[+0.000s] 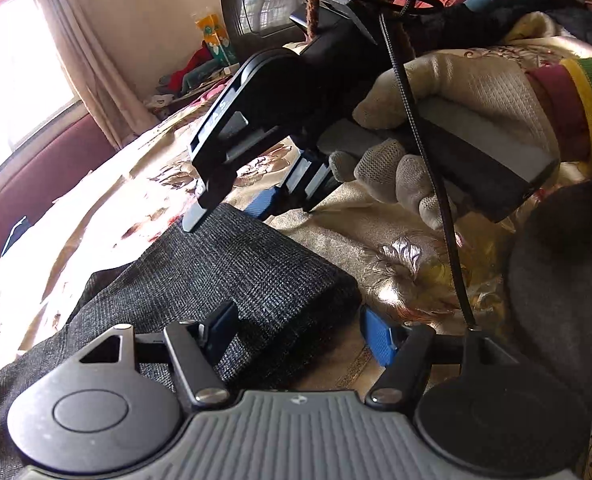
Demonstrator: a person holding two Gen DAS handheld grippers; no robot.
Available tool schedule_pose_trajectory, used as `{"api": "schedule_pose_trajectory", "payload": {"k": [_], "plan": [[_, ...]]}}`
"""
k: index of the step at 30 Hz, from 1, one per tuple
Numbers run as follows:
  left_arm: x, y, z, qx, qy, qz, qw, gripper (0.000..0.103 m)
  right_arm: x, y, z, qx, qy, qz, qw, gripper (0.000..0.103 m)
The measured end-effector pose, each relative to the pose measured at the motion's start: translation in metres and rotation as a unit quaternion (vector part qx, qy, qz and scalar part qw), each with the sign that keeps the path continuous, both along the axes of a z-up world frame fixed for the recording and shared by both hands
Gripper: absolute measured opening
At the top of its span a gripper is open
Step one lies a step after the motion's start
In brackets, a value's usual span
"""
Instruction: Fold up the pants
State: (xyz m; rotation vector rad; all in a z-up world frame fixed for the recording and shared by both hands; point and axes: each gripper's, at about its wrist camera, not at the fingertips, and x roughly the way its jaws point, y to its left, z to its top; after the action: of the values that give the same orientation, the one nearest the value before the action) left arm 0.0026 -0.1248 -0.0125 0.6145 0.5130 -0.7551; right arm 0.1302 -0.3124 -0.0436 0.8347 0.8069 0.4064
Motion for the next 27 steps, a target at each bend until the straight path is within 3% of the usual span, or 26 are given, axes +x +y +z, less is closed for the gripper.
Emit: {"api": "schedule_pose_trajectory", "payload": {"k": [3, 6, 8, 11, 15, 21, 25, 27], "plan": [[-0.004, -0.005, 0.004, -0.002, -0.002, -0.002, 1.0000, 0.080, 0.002, -0.002, 0.001, 0.012, 0.001, 0.003, 1.000, 0.016], [-0.009, -0.003, 0.010, -0.030, 0.021, -0.012, 0.9992, 0.080, 0.003, -0.001, 0.001, 0.007, -0.003, 0.010, 1.000, 0.016], [-0.010, -0.005, 0.009, -0.028, 0.026, -0.006, 0.9992, 0.080, 0.008, 0.001, -0.002, 0.009, 0.001, 0.015, 1.000, 0.021], [0.000, -0.016, 0.001, -0.025, 0.025, 0.013, 0.9993, 0.080, 0.019, 0.008, -0.010, 0.019, 0.011, 0.014, 1.000, 0.019], [0.020, -0.025, 0.001, -0.054, 0.077, 0.052, 0.9942, 0.078, 0.011, 0.004, -0.002, 0.004, 0.005, 0.010, 1.000, 0.013], [0.006, -0.050, 0.013, -0.081, 0.108, 0.007, 0.9908, 0.071, -0.017, -0.036, 0.014, -0.016, 0.003, -0.011, 1.000, 0.007], [-0.002, -0.078, 0.021, -0.117, 0.151, -0.041, 0.9807, 0.064, -0.029, -0.071, 0.020, -0.040, 0.016, -0.042, 0.998, 0.001], [-0.002, -0.081, 0.026, -0.130, 0.159, -0.045, 0.9777, 0.064, -0.034, -0.088, 0.019, -0.016, 0.021, -0.054, 0.998, 0.004]]}}
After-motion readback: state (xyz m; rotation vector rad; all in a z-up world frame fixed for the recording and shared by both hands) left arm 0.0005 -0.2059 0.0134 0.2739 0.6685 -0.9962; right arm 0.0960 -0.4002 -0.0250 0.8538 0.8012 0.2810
